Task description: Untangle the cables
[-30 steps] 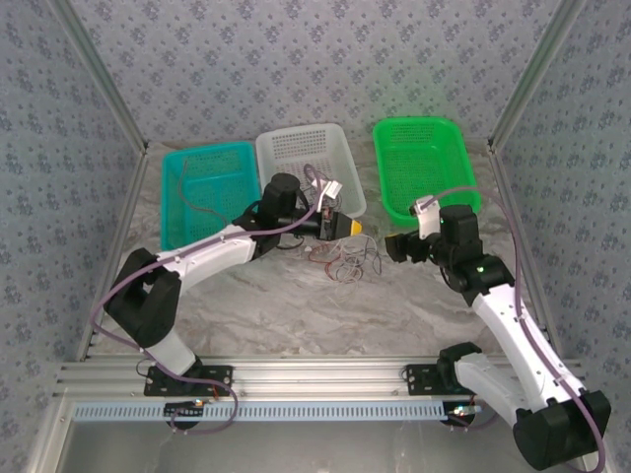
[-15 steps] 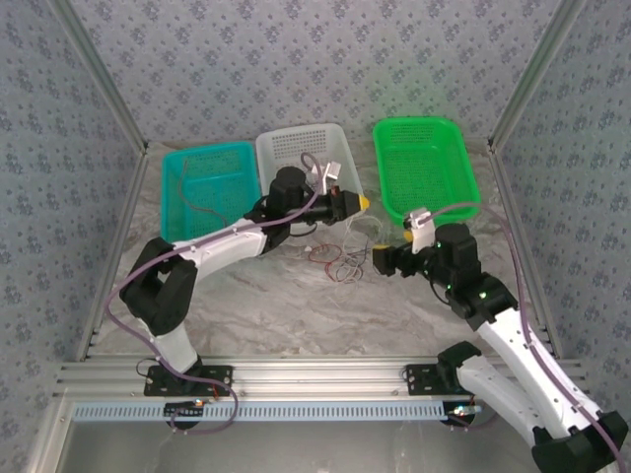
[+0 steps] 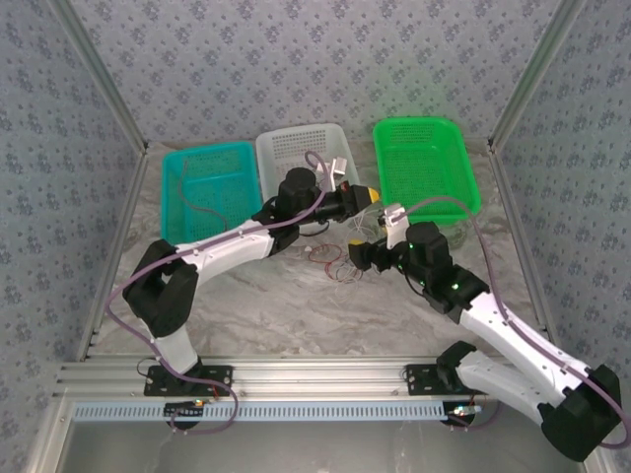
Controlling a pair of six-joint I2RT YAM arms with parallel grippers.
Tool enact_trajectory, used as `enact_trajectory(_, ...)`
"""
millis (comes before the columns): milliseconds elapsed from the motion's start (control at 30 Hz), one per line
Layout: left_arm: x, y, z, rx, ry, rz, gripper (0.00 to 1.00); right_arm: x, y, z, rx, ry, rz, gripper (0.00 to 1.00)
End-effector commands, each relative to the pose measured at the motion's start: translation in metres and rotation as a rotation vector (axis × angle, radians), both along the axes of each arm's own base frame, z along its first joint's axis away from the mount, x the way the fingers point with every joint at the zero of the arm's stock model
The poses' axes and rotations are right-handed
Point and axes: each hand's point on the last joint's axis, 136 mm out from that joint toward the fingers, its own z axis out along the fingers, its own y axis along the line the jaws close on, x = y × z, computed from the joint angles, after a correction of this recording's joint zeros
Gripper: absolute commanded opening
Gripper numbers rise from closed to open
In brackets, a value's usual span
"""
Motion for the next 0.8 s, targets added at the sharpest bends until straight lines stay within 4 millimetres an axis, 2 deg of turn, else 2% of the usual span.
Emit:
enact_trajectory(0, 0.004, -0.001, 0.011, -0.019, -0.021, 0.024, 0.04, 0.014, 0.005, 0.022, 0.024, -0.060, -0.024, 0.92)
enact_trajectory(100, 0.001, -0.003, 0.011, -0.016, -0.023, 0.018, 0.04, 0.021, 0.004, 0.024, 0.015, -0.078, -0.044, 0.87)
enact_trajectory(333, 0.001, -0.005, 0.004, -0.018, -0.005, 0.018, 0.04, 0.030, 0.008, 0.034, 0.026, -0.090, -0.020, 0.48)
enact_trajectory(433, 0.002, -0.004, 0.002, -0.018, -0.002, 0.026, 0.04, 0.030, 0.011, 0.040, 0.042, -0.091, 0.001, 0.30)
enact_trajectory(500, 0.003, -0.002, -0.002, -0.007, 0.007, 0.032, 0.07, 0.026, 0.013, 0.043, 0.059, -0.071, 0.032, 0.22)
enact_trajectory(600, 0.007, 0.006, -0.014, 0.048, 0.017, 0.061, 0.19, 0.018, 0.012, 0.049, 0.082, 0.029, 0.085, 0.14)
enact_trajectory(733, 0.012, 0.022, -0.033, 0.128, 0.021, 0.101, 0.38, 0.017, -0.017, 0.053, 0.136, 0.241, 0.042, 0.12)
enact_trajectory(767, 0.012, 0.024, -0.037, 0.143, 0.020, 0.100, 0.47, 0.018, -0.024, 0.057, 0.187, 0.294, 0.046, 0.12)
